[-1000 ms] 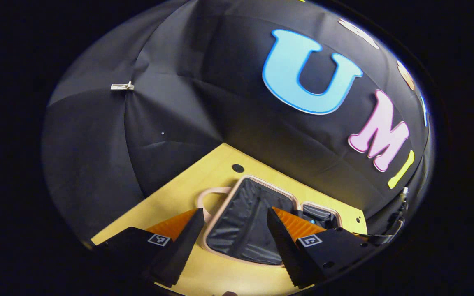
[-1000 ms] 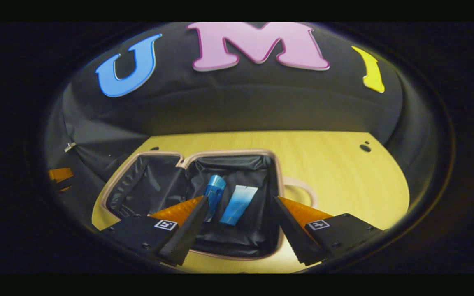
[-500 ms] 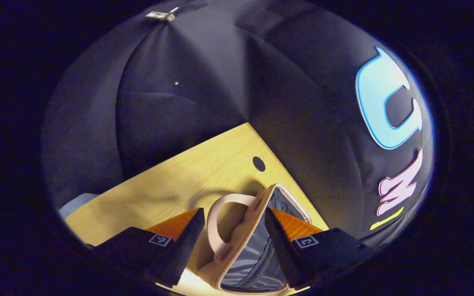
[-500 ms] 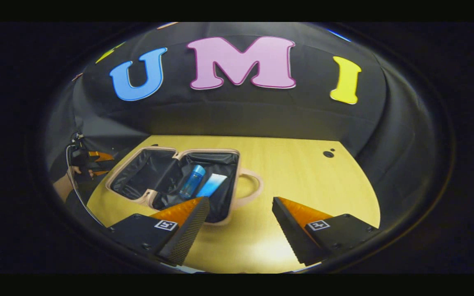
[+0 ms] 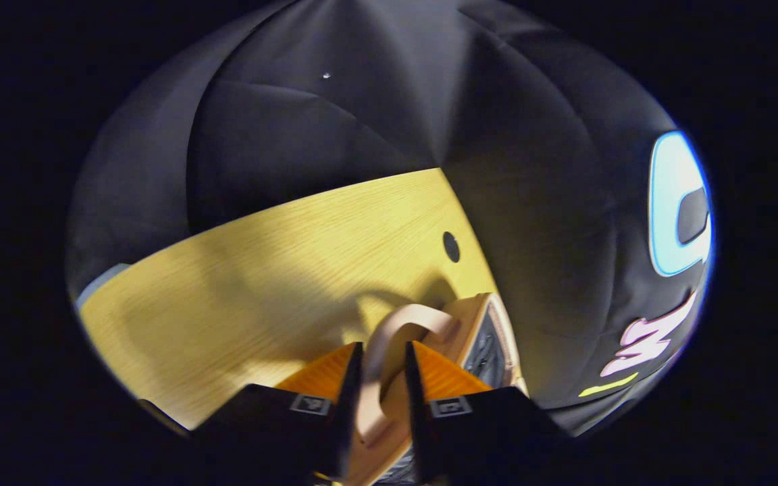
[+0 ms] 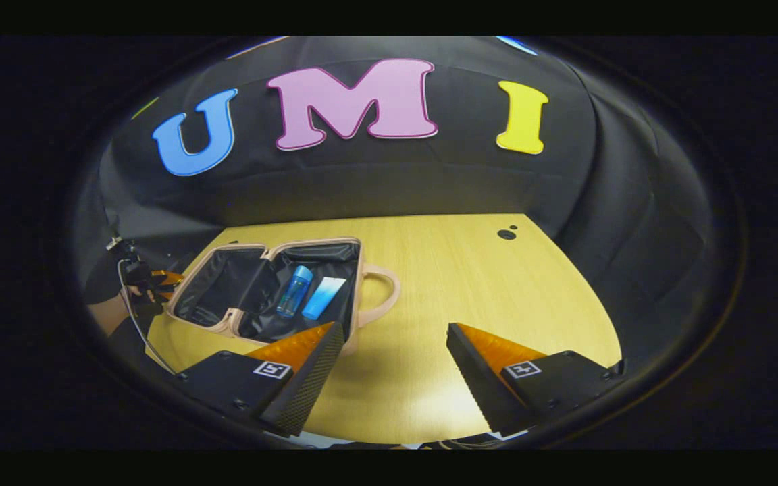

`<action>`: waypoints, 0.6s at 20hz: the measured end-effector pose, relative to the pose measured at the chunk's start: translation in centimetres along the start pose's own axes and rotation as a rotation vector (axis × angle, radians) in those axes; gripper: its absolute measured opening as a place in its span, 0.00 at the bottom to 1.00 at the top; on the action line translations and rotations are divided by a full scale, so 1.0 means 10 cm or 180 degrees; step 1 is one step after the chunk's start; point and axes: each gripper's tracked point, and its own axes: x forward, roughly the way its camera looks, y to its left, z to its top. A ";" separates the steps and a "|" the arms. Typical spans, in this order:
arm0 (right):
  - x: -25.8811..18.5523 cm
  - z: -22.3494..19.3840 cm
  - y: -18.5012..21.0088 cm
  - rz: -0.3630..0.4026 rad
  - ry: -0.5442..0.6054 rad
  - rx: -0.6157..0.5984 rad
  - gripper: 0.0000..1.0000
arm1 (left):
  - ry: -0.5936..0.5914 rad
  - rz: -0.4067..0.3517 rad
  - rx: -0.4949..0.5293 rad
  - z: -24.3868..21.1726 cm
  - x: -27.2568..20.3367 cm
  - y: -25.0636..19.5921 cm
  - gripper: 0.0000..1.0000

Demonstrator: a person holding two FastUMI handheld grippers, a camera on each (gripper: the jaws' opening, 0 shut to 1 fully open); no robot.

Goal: First open the suitcase, pack the skin care products into it, and then close the suitcase.

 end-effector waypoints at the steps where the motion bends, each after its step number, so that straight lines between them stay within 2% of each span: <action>1: -0.02 0.01 0.00 0.0009 -0.0016 0.0001 0.89 | 0.0001 0.0006 0.0040 0.02 -0.01 -0.04 0.11; 2: -0.03 0.00 -0.01 0.0007 -0.0022 -0.0015 0.98 | -0.0015 -0.0009 0.0103 0.02 -0.04 -0.08 0.18; 3: -0.04 -0.02 -0.05 -0.0001 -0.0015 -0.0025 0.89 | -0.0034 0.0002 0.0197 0.03 -0.08 -0.11 0.14; 4: -0.06 -0.03 -0.07 -0.0008 -0.0002 -0.0004 0.98 | -0.0051 0.0036 0.0323 0.01 -0.11 -0.12 0.13; 6: -0.10 -0.01 -0.13 -0.0037 -0.0027 0.0058 0.98 | -0.0107 0.0087 0.0589 0.03 -0.19 -0.23 0.08; 7: -0.12 0.02 -0.17 -0.0050 -0.0066 0.0066 0.89 | -0.0177 0.0089 0.0741 0.06 -0.25 -0.31 0.06; 8: -0.15 0.03 -0.20 -0.0064 -0.0097 0.0063 0.89 | -0.0268 0.0079 0.0897 0.10 -0.33 -0.38 0.06; 9: -0.17 0.04 -0.24 -0.0070 -0.0119 0.0062 0.98 | -0.0364 0.0032 0.1033 0.15 -0.44 -0.50 0.06; 12: -0.21 0.07 -0.33 -0.0056 -0.0149 0.0114 0.98 | -0.0608 -0.0145 0.1370 0.15 -0.82 -1.01 0.06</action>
